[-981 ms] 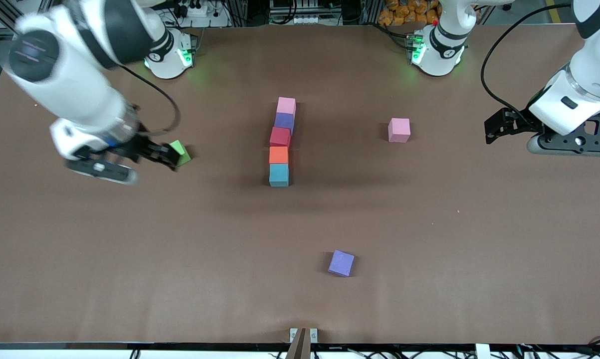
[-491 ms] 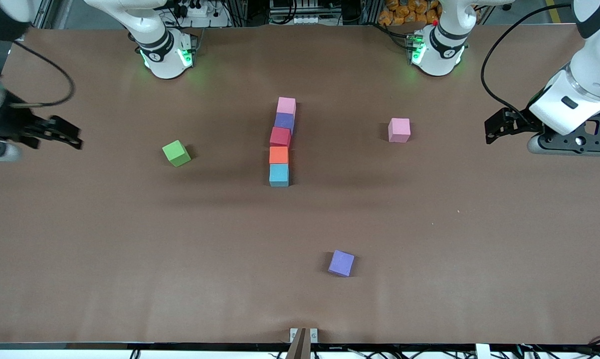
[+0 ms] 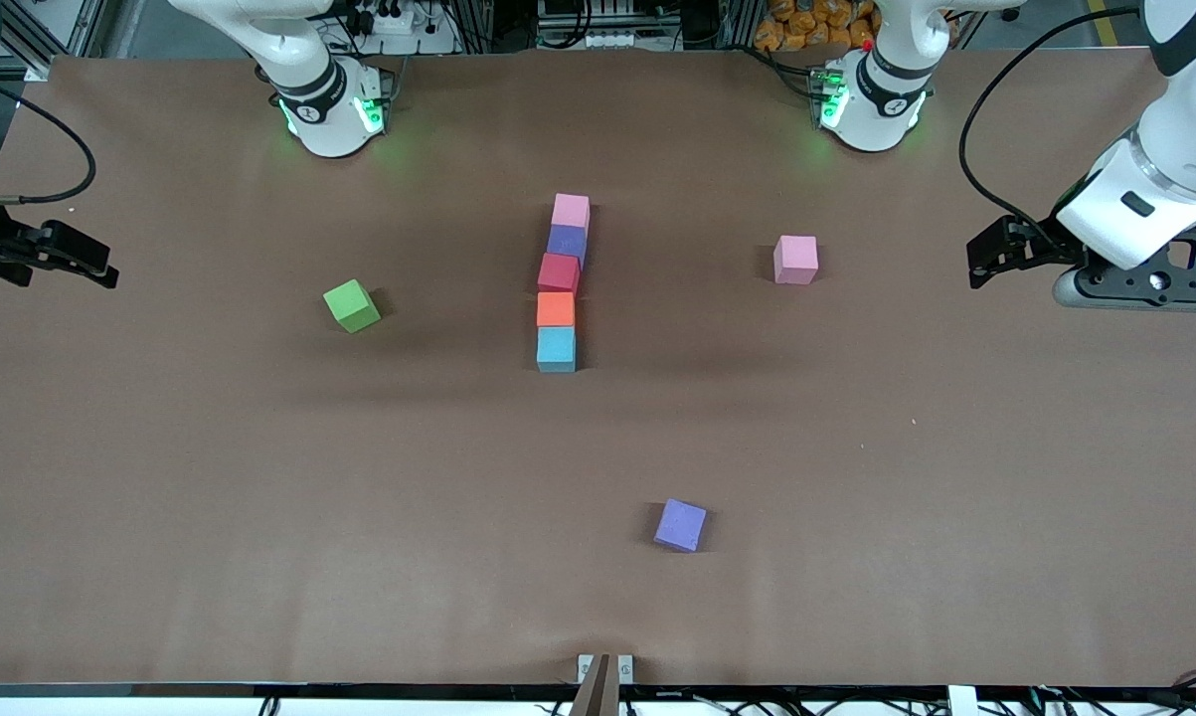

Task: Arrange blocks into number 1

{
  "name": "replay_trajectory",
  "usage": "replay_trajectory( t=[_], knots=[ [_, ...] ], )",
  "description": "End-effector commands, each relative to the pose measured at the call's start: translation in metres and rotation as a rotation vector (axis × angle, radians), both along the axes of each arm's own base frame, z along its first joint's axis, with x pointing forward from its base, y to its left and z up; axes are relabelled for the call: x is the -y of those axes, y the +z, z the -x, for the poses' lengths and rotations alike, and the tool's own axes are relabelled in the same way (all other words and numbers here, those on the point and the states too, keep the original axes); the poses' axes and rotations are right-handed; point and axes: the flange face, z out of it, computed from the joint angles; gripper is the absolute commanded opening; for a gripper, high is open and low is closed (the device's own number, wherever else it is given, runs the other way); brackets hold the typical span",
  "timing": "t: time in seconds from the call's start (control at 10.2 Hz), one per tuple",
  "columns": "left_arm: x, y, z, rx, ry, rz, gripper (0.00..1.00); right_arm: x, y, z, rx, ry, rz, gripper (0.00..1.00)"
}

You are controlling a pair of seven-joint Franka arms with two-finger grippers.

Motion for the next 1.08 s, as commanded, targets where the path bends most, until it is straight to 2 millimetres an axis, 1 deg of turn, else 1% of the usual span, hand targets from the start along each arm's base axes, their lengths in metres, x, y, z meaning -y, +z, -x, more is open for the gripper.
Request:
replay_trajectory(
  t=[0.0,0.2,0.39,0.59,0.69,0.79,0.88,0.98],
  knots=[
    [-0.001,0.005,-0.003,0.008,-0.022,0.008,1.0,0.018,0.012,0.012,0.01,-0.027,-0.014,1.0],
    [-0.001,0.005,-0.003,0.01,-0.022,0.009,1.0,0.018,0.015,0.017,-0.017,-0.025,-0.017,1.0],
    [-0.001,0.002,-0.004,0.009,-0.003,0.01,1.0,0.018,0.015,0.017,-0.019,-0.023,-0.017,1.0],
    [-0.008,0.004,-0.006,0.026,0.011,0.011,1.0,0.013,0.015,0.017,-0.019,-0.011,-0.016,1.0],
    [-0.013,0.006,-0.006,0.031,0.02,0.011,1.0,0.013,0.016,0.017,-0.018,-0.008,-0.011,1.0],
    [-0.013,0.006,-0.007,0.034,0.02,0.012,1.0,0.012,0.015,0.016,-0.021,-0.004,-0.003,1.0],
    [-0.012,0.004,-0.007,0.034,0.019,0.014,1.0,0.011,0.019,0.015,-0.02,0.011,-0.002,1.0],
    [-0.012,0.003,-0.008,0.035,0.019,0.014,1.0,0.01,0.017,0.014,-0.023,0.028,-0.002,1.0]
  ],
)
